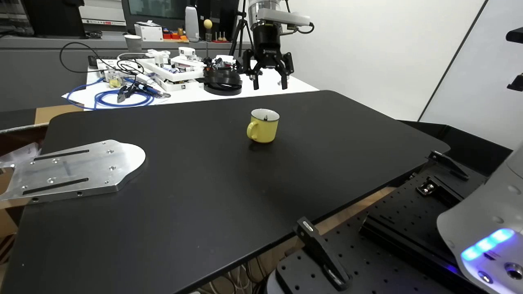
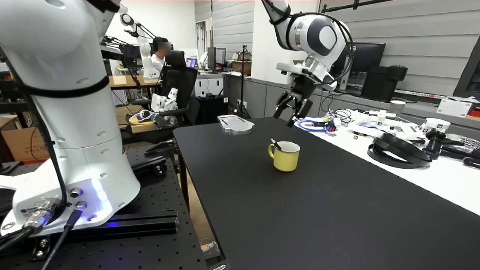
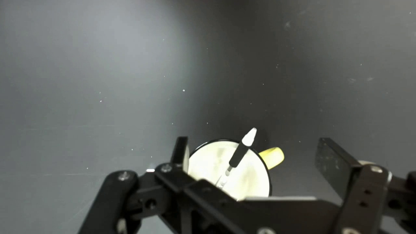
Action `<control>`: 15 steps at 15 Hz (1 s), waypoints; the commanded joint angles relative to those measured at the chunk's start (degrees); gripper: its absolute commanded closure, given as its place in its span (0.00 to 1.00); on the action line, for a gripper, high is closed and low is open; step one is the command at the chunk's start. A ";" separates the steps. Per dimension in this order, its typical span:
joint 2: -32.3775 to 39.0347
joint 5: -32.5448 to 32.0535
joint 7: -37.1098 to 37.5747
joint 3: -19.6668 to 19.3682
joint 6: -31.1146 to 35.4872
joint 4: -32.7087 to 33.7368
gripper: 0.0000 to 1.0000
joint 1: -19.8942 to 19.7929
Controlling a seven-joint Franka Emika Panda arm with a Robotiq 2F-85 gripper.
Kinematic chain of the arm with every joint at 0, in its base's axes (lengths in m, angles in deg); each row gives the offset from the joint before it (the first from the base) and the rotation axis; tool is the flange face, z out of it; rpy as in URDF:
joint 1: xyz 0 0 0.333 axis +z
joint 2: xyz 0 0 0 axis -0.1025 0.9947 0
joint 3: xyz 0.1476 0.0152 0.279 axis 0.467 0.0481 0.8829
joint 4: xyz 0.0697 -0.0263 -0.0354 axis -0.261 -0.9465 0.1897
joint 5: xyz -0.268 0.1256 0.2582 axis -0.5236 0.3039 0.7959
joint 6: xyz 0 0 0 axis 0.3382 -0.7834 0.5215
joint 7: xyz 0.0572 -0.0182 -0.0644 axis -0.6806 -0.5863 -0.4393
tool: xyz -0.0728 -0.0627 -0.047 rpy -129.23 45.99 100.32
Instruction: Take the pen out of the yellow mug then put it back in the mug
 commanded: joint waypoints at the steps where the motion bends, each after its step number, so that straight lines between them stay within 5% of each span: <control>1: -0.92 2.01 2.68 -0.70 0.64 -2.50 0.00 -0.23; 15: 1.66 6.60 5.76 -1.23 -0.50 -2.42 0.00 -0.21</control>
